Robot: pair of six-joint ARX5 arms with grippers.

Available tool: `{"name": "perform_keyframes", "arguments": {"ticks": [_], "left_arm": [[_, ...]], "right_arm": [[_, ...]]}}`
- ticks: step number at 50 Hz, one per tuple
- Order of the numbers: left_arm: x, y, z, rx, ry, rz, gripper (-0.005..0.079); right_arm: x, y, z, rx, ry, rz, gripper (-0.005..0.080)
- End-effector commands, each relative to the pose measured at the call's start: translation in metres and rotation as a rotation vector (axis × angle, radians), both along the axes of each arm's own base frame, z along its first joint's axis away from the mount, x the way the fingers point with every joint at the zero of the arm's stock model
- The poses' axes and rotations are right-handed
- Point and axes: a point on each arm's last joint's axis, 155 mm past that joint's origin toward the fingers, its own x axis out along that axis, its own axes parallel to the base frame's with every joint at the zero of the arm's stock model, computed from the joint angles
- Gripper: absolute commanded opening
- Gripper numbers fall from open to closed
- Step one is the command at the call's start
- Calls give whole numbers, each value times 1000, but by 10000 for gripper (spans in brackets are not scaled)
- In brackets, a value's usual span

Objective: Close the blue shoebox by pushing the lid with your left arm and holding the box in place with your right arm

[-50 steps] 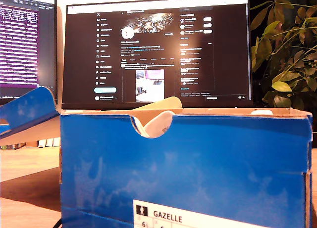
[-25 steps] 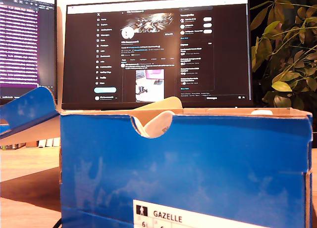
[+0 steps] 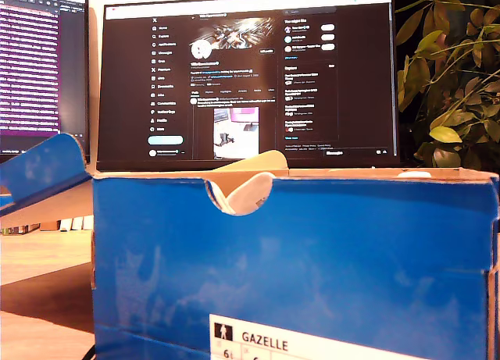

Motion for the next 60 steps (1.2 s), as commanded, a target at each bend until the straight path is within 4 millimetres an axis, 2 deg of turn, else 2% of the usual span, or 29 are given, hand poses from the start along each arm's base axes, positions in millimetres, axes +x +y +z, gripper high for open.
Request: {"name": "perform_keyframes", "arguments": {"ticks": [1, 8, 15, 23, 34, 50, 60], "left_arm": [[-1, -1, 13, -11, -10, -6, -19], [2, -5, 17, -26, 52, -29, -19], [11, -10, 11, -31, 147, -58, -19], [28, -14, 5, 19, 237, -86, -19], [58, -17, 1, 38, 379, -152, -19], [106, -1, -30, 64, 606, -221, -19], [124, 2, -69, 39, 780, -279, -19]], "right_arm": [[-3, 0, 7, 36, 12, -2, -11], [-9, 2, 3, 55, 96, 0, -11], [-10, 17, -3, 145, 186, 67, -11], [-8, 33, -14, 197, 296, 143, -11], [-5, 44, -39, 224, 455, 193, -11], [-7, 64, -71, 242, 626, 309, -11], [-9, 67, -82, 241, 675, 333, -11]]}}
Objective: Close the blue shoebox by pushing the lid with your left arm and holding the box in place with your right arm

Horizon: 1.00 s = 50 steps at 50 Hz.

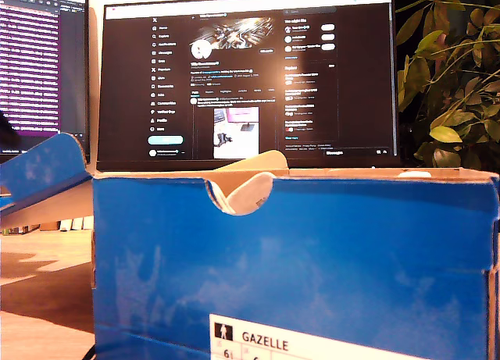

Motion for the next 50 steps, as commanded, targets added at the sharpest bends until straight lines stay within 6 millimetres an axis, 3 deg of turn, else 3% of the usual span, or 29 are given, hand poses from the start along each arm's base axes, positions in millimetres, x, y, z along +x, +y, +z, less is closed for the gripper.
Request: {"name": "perform_keyframes", "arguments": {"ticks": [1, 12, 27, 40, 50], "left_arm": [[1, -2, -20, -9, 67, -29, -19], [5, -1, -67, -16, 226, -63, -19], [-5, -8, -94, -63, 352, -99, -19], [-13, -38, -63, -270, 344, -191, -19], [-5, -53, -27, -370, 304, -253, -19]], "right_arm": [[0, 2, -1, 0, 2, 14, -11], [-1, 8, -8, -8, 26, 52, -11], [5, 31, -12, -8, 18, 147, -11], [13, 45, -20, 2, 36, 187, -11], [14, 47, -24, -2, 47, 194, -11]]}}
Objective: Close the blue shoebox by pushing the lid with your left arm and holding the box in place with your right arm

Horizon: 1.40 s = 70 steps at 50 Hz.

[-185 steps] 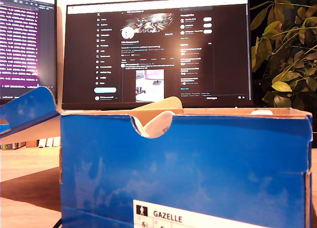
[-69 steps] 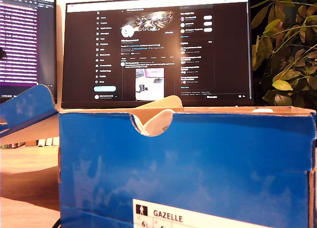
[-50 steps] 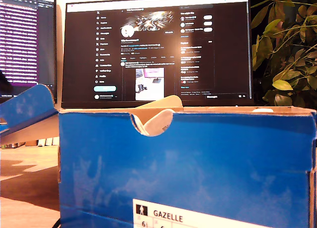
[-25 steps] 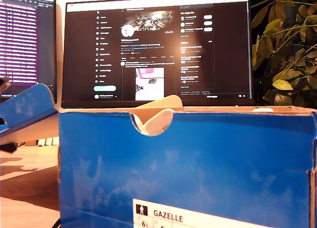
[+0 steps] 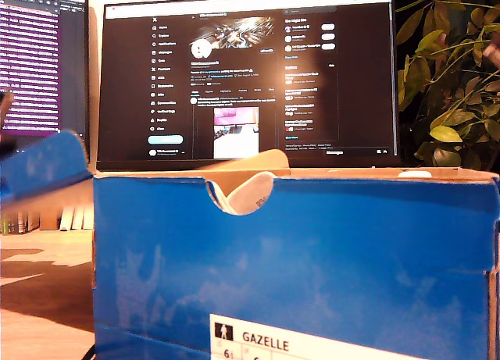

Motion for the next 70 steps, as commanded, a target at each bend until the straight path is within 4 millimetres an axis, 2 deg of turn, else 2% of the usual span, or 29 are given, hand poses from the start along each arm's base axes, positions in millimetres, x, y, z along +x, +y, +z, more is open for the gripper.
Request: {"name": "perform_keyframes", "arguments": {"ticks": [1, 17, 35, 43, 49, 55, 61, 70], "left_arm": [[5, -8, 12, -39, -17, -27, -19], [10, -27, 81, -177, -52, -92, -19], [-22, -99, 149, -299, -125, -323, -19], [-48, -129, 179, -305, -172, -431, -19], [-74, -152, 199, -314, -209, -520, -19], [-105, -175, 211, -327, -216, -617, -19], [-141, -198, 217, -349, -205, -726, -19], [-175, -213, 228, -379, -252, -830, -19]], "right_arm": [[2, 3, 2, 2, -15, 9, -11], [4, 3, 5, 4, -30, 10, -11], [6, 3, 6, -15, -64, 31, -11], [13, -6, 7, -49, -102, 25, -11], [22, -23, 8, -67, -120, -33, -11], [34, -47, 16, -72, -138, -119, -11], [47, -67, 37, -64, -195, -176, -11], [52, -56, 82, 45, -271, -112, -11]]}}
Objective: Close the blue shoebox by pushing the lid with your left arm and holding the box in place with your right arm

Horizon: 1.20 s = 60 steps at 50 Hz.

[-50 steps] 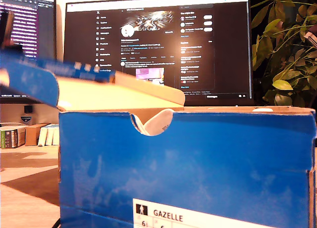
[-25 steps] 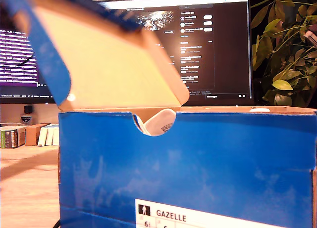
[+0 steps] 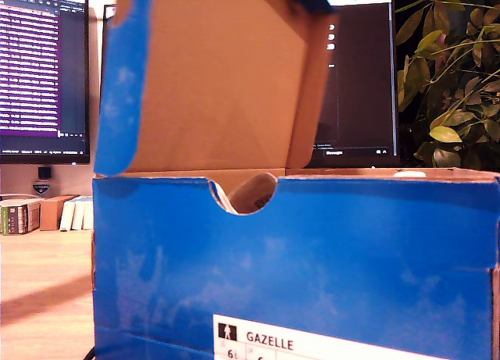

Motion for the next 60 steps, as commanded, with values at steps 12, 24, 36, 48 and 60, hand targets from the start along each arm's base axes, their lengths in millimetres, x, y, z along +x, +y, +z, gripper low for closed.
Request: {"name": "perform_keyframes", "arguments": {"ticks": [12, 24, 36, 48, 60], "left_arm": [[11, 12, 9, 3, -148, 77, -19], [60, 40, -8, 117, -237, 260, -19], [93, 68, -14, 140, -335, 355, -19], [108, 85, -11, 130, -341, 407, -19], [114, 100, -16, 160, -322, 441, -19]], "right_arm": [[-8, 29, 66, 119, -109, 156, -11], [-28, 46, 59, 120, -44, 232, -11], [-39, 62, 37, 26, 6, 290, -11], [-35, 66, 12, -67, 64, 285, -11], [-32, 71, -21, -139, 153, 318, -11]]}}
